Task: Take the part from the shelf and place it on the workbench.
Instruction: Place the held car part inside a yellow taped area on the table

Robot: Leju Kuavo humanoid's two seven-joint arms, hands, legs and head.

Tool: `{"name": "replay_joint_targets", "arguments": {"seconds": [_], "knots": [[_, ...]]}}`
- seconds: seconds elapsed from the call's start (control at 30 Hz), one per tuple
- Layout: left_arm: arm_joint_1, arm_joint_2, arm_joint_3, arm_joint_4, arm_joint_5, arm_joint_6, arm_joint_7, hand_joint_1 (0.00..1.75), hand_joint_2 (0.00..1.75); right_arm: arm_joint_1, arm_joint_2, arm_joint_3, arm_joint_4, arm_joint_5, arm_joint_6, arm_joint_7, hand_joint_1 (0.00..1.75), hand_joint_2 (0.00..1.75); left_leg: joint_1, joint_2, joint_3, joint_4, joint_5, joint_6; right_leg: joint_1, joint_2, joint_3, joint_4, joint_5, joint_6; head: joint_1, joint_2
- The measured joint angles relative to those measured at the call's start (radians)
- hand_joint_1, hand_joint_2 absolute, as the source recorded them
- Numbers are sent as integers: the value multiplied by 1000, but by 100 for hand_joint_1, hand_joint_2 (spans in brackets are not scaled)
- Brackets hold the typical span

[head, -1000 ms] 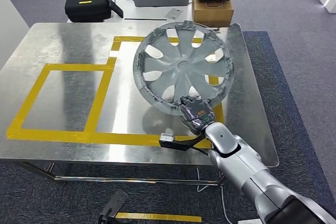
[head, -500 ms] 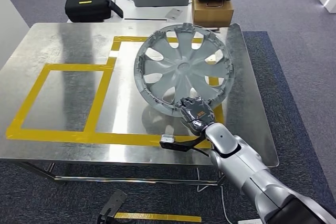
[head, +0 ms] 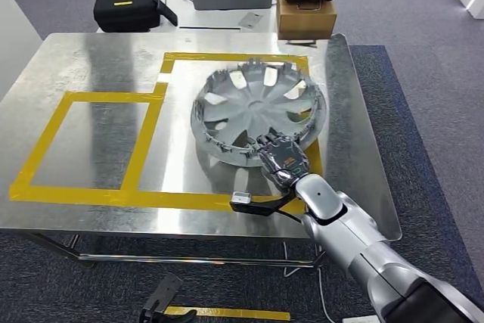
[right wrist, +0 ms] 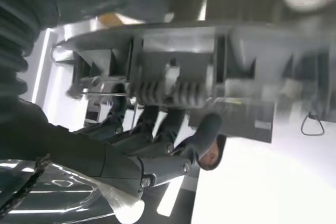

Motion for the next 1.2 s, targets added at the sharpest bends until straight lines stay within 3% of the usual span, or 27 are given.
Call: {"name": "replay_joint_targets", "arguments": {"seconds": [0.5,1.2], "knots": [[1,-1,0,0,-8,34,47,0,0,-7,-1,6,0,2,1,11,0,175,0,1,1,0,0,0,0,1,0,0,0,0,0,0],[4,-2,0,0,-2,50,51,0,0,-10,-17,7,-1,40,5,38,0,175,0,1,1,0,0,0,0,1,0,0,0,0,0,0]]}}
